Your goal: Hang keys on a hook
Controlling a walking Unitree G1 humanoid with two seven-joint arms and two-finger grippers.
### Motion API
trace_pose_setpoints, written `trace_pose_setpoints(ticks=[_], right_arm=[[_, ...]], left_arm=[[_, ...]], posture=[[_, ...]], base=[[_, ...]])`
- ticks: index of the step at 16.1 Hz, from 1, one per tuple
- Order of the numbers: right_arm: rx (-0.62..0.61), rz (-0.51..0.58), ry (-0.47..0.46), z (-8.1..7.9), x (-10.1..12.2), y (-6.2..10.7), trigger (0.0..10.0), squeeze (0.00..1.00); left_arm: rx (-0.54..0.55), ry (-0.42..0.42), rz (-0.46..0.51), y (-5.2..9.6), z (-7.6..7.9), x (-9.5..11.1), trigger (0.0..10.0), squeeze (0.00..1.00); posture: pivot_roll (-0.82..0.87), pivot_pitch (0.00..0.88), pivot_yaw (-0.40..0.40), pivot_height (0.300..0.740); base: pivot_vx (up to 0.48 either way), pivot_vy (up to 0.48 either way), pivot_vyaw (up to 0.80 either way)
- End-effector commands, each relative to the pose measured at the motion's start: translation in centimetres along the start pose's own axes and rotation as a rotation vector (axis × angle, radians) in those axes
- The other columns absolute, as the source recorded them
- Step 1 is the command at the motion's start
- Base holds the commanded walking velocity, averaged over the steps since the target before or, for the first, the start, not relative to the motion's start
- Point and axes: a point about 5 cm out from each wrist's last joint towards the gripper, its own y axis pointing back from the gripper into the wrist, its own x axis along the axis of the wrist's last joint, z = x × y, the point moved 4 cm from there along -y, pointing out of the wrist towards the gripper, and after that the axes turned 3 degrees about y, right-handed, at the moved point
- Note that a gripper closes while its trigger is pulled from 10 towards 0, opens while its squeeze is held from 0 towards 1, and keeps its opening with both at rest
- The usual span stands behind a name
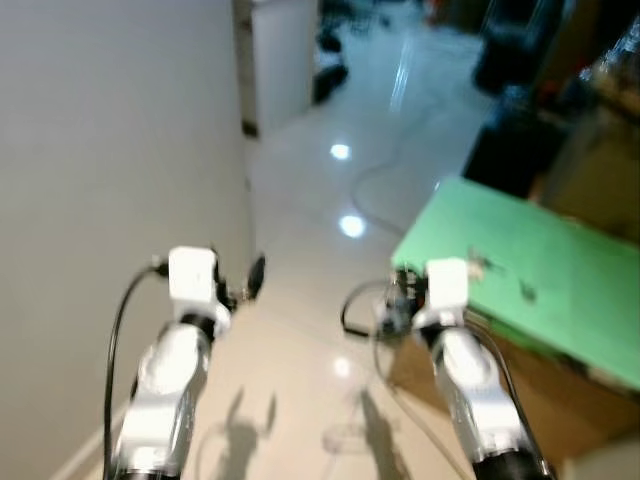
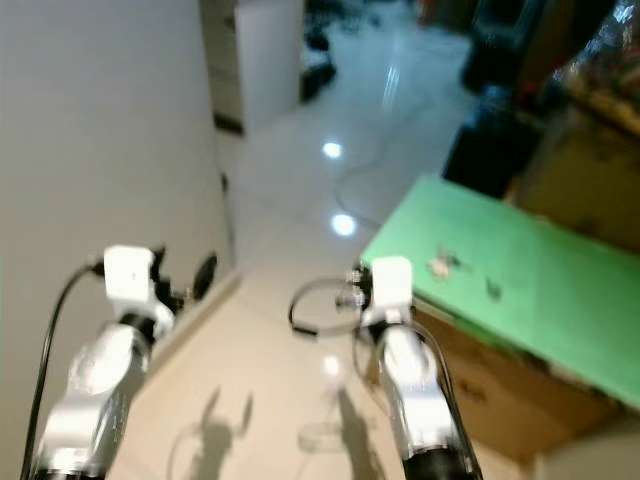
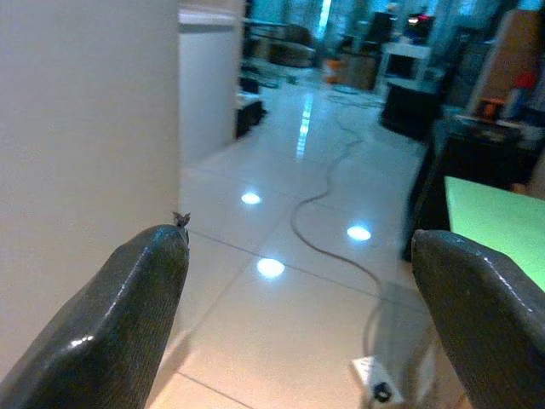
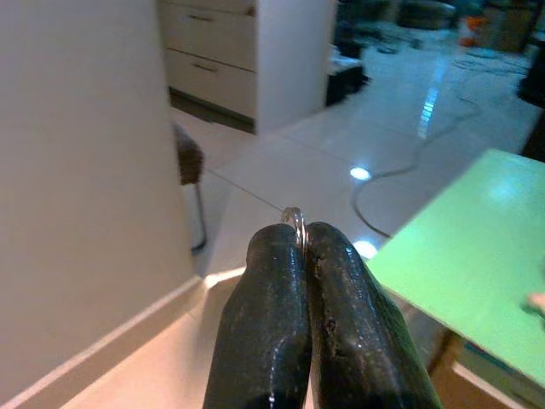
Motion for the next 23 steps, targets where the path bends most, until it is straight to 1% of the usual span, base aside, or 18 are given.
trace_pose_setpoints(ticks=[1, 4, 6, 7, 8, 9, 11, 16, 18, 19, 21, 23], right_arm=[[-0.045, -0.009, 0.017, 1.6, -0.2, 0.2, 10.0, 0.0], [-0.046, -0.017, 0.029, 2.0, -0.3, 0.2, 10.0, 0.0], [-0.04, -0.027, 0.032, 2.3, -0.5, 0.1, 10.0, 0.0], [-0.031, -0.029, 0.04, 2.3, -0.5, 0.0, 10.0, 0.0], [-0.029, -0.031, 0.043, 2.4, -0.5, 0.0, 10.0, 0.0], [-0.03, -0.031, 0.042, 2.4, -0.5, -0.1, 10.0, 0.0], [-0.047, -0.03, 0.018, 2.9, -0.5, -0.2, 10.0, 0.0], [-0.031, -0.043, 0.023, 3.1, -0.8, 0.0, 10.0, 0.0], [-0.01, -0.048, 0.024, 3.0, -0.9, -0.1, 10.0, 0.0], [0.018, -0.043, 0.012, 2.6, -0.7, -0.2, 10.0, 0.0], [0.027, -0.037, 0.005, 2.4, -0.6, -0.3, 10.0, 0.0], [0.026, -0.001, -0.057, 2.4, 0.1, -0.8, 10.0, 0.0]], left_arm=[[-0.009, -0.015, -0.004, -0.4, 0.7, 0.0, 10.0, 0.0], [0.065, -0.053, -0.034, -0.9, -0.1, -0.6, 10.0, 0.0], [0.085, -0.068, -0.03, -1.0, -0.3, -0.6, 10.0, 0.0], [0.079, -0.078, 0.002, -1.2, -0.3, 0.1, 10.0, 0.0], [0.074, -0.054, 0.011, -1.3, -0.4, 0.3, 10.0, 0.0], [0.079, -0.01, 0.016, -1.3, -0.6, 0.4, 10.0, 0.0], [0.086, 0.022, 0.011, -1.6, -0.5, 0.2, 10.0, 0.0], [0.133, 0.021, -0.027, -1.9, -0.6, -0.7, 10.0, 0.0], [0.136, 0.012, -0.032, -1.8, -0.4, -0.9, 10.0, 0.0], [0.117, -0.003, -0.037, -1.8, 0.1, -1.1, 10.0, 0.0], [0.109, -0.025, -0.034, -1.8, 0.5, -1.1, 10.0, 0.0], [0.097, -0.057, -0.043, -1.7, 0.6, -1.4, 10.0, 0.0]], posture=[[0.08, 0.0, -0.021, 0.74], [0.07, 0.0, -0.027, 0.74], [0.07, 0.0, -0.034, 0.74], [0.07, 0.0, -0.036, 0.74], [0.07, 0.0, -0.036, 0.74], [0.07, 0.0, -0.036, 0.74], [0.05, 0.0, -0.02, 0.74], [0.04, 0.0, -0.012, 0.74], [0.04, 0.0, -0.013, 0.74], [0.04, 0.0, -0.014, 0.74], [0.05, 0.0, -0.015, 0.74], [0.05, 0.0, -0.008, 0.74]], base=[[0.0, -0.461, 0.59], [0.0, -0.397, 0.55], [0.0, 0.0, 0.53], [0.0, 0.0, 0.51], [0.0, 0.0, 0.51], [0.0, 0.0, 0.51], [0.0, 0.48, 0.48], [0.0, 0.48, 0.46], [0.0, 0.48, 0.45], [0.0, 0.48, 0.46], [0.0, 0.48, 0.45], [0.0, 0.478, 0.45]])
